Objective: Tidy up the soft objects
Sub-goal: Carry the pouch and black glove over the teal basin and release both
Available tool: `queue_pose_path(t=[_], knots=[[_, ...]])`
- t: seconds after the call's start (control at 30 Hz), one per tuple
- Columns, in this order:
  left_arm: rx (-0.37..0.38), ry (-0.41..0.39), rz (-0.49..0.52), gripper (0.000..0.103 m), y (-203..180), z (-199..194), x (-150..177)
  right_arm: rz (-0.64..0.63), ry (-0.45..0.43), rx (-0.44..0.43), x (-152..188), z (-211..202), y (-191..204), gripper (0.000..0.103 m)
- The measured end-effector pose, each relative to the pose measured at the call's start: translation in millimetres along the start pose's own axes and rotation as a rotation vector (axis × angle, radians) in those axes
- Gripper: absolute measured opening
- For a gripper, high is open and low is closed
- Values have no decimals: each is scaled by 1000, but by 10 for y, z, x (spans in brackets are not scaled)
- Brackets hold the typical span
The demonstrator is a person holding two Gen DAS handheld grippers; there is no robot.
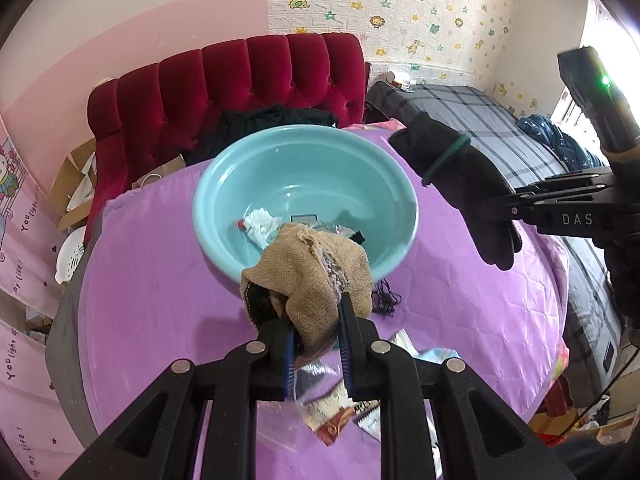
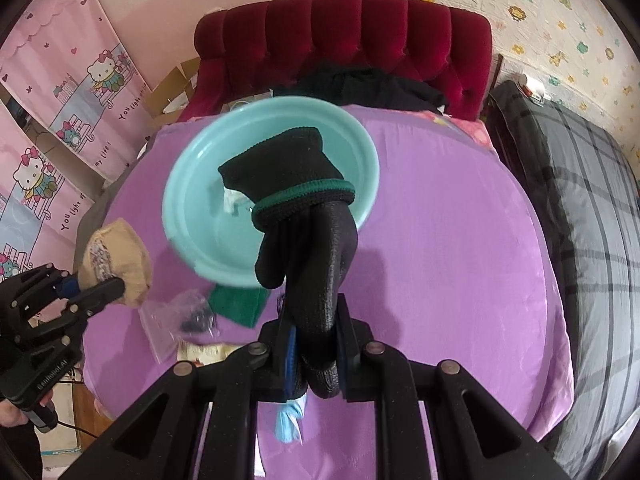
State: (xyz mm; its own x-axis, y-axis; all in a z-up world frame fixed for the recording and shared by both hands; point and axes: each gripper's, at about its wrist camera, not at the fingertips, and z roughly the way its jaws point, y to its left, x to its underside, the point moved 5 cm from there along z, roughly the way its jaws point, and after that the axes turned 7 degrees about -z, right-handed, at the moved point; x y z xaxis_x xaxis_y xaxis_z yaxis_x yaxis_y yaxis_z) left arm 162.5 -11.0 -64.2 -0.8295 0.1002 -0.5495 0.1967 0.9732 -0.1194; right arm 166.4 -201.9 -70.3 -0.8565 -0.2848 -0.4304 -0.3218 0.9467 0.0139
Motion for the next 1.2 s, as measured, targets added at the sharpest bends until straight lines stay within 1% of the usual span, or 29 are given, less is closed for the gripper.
queue_pose_path(t=[0.2, 0.47, 0.63, 0.8, 0.97, 1.07, 1.13, 1.2], knots=[[-5, -1, 14, 19, 24, 154, -206, -13, -6, -4, -332, 80, 41, 15], [-10, 10, 7, 19, 91, 407, -393, -25, -2, -11, -648, 358, 116, 16], [-27, 6, 10, 19, 133, 575, -454, -15, 9, -10, -780, 579, 95, 16], [-27, 19, -27, 19, 205, 783, -489, 23, 11, -26, -888, 831, 57, 16], [-57, 29, -24, 19, 257, 996, -519, 33, 27, -27, -964, 1078, 20, 16], [-54, 31, -33, 19, 269, 1111, -556, 43, 44, -25, -996, 1205, -20, 16], [-47, 38, -32, 19, 271, 1194, -567, 52, 56, -47, -1012, 1291, -38, 17], [-47, 47, -24, 19, 286, 1277, -574, 47, 65, -49, -1017, 1352, -57, 17]])
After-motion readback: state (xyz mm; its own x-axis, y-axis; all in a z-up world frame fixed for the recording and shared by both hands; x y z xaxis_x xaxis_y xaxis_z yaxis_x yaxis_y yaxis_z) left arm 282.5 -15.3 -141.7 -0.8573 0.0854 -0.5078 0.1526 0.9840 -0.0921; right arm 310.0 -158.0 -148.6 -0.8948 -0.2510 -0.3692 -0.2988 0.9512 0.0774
